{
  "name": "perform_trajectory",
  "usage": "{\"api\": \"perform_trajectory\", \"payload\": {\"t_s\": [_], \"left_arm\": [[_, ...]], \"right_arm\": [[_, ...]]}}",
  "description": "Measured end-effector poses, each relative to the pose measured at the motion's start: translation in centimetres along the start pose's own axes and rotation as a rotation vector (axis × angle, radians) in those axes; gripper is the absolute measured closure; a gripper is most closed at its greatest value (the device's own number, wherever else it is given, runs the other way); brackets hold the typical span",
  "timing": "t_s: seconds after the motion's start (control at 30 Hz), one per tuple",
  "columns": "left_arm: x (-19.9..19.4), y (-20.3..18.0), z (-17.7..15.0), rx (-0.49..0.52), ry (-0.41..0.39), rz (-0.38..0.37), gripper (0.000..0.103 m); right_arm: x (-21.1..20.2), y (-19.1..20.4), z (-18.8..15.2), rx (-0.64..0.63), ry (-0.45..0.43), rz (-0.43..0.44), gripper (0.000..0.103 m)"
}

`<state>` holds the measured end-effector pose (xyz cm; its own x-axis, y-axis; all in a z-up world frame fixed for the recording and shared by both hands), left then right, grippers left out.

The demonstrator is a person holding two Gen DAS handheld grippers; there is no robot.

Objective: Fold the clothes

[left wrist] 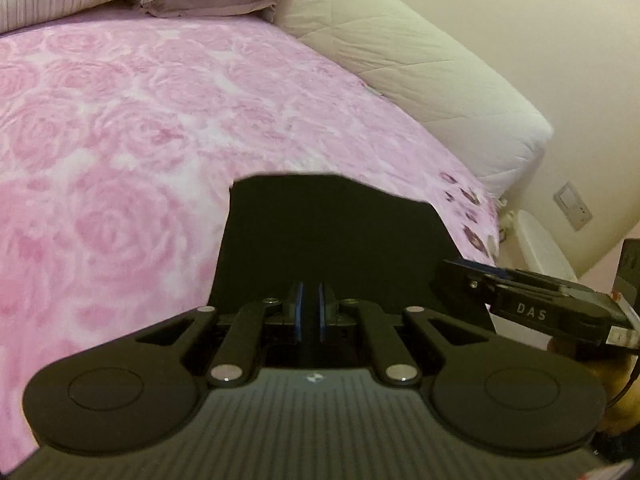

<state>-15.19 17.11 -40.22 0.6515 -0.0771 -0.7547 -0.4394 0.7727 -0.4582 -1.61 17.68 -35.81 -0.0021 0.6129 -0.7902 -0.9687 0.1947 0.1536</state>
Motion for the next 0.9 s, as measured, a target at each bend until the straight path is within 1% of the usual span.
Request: {"api": "perform_trajectory", "payload": {"t_s": [0.13, 0.2, 0.27, 0.4, 0.43, 0.5, 0.57, 0.6, 0.63, 0.67, 0.7, 0.73, 0.77, 0.8, 0.83, 0.9], "left_arm": [[2.6, 0.2, 3.7, 0.006, -0.003, 0.02, 0.1], [4.3, 0.6, 5.2, -0.004, 0.017, 0.038, 0.101], [5.9, 0.7, 6.5, 0.005, 0.044, 0.078, 0.101], [8.5, 0.9, 8.2, -0.006, 0.086, 0.135, 0.101], [8.6, 0.9, 8.4, -0.015, 0.092, 0.144, 0.101], [8.1, 0.9, 8.7, -0.032, 0.095, 0.155, 0.101], [6.6, 1.2, 8.8, -0.063, 0.085, 0.17, 0.101], [5.5, 1.5, 8.7, -0.086, 0.079, 0.194, 0.1], [4.1, 1.9, 8.3, -0.11, 0.072, 0.221, 0.1], [2.6, 2.4, 7.8, -0.139, 0.066, 0.245, 0.096], [1.2, 2.9, 7.1, -0.177, 0.064, 0.261, 0.089], [-0.4, 3.6, 6.2, -0.229, 0.06, 0.262, 0.086], [-2.0, 4.2, 4.8, -0.298, 0.051, 0.244, 0.082], [-3.4, 4.8, 3.3, -0.371, 0.042, 0.209, 0.078], [-4.7, 5.2, 1.6, -0.452, 0.035, 0.169, 0.077], [-6.4, 5.4, -2.6, -0.638, 0.026, 0.064, 0.073]], "right_arm": [[3.2, -0.7, 2.8, -0.045, 0.012, -0.018, 0.073], [5.1, -1.6, 3.6, -0.065, 0.036, -0.023, 0.073], [7.0, -3.1, 4.2, -0.071, 0.063, -0.002, 0.073], [9.3, -5.3, 5.9, -0.017, 0.118, 0.073, 0.073], [9.8, -5.7, 6.4, 0.001, 0.137, 0.089, 0.073], [9.1, -6.5, 7.0, 0.038, 0.154, 0.086, 0.073], [7.9, -7.3, 7.5, 0.075, 0.166, 0.074, 0.073], [7.4, -7.6, 7.7, 0.094, 0.173, 0.068, 0.072], [6.8, -8.0, 8.0, 0.112, 0.179, 0.063, 0.072], [6.0, -8.8, 7.9, 0.152, 0.183, 0.067, 0.07], [5.0, -10.0, 7.5, 0.222, 0.186, 0.098, 0.066], [4.1, -11.2, 6.9, 0.302, 0.193, 0.143, 0.054], [3.2, -12.4, 6.1, 0.383, 0.203, 0.194, 0.04], [2.4, -13.5, 5.1, 0.465, 0.213, 0.257, 0.035], [1.6, -14.3, 4.1, 0.531, 0.222, 0.312, 0.032], [0.5, -15.3, 2.6, 0.621, 0.239, 0.394, 0.032]]}}
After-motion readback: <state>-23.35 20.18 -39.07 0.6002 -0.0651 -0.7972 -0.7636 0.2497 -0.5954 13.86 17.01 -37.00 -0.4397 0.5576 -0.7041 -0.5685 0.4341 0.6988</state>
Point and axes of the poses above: each gripper's, at about its wrist camera, not at the fingertips, and x roughly the way its jaws point, y to its left, z to its top, the point moved 2 cm from there along x, roughly the way its jaws point, and after that the axes turned 12 degrees about y, right-handed, at the moved point
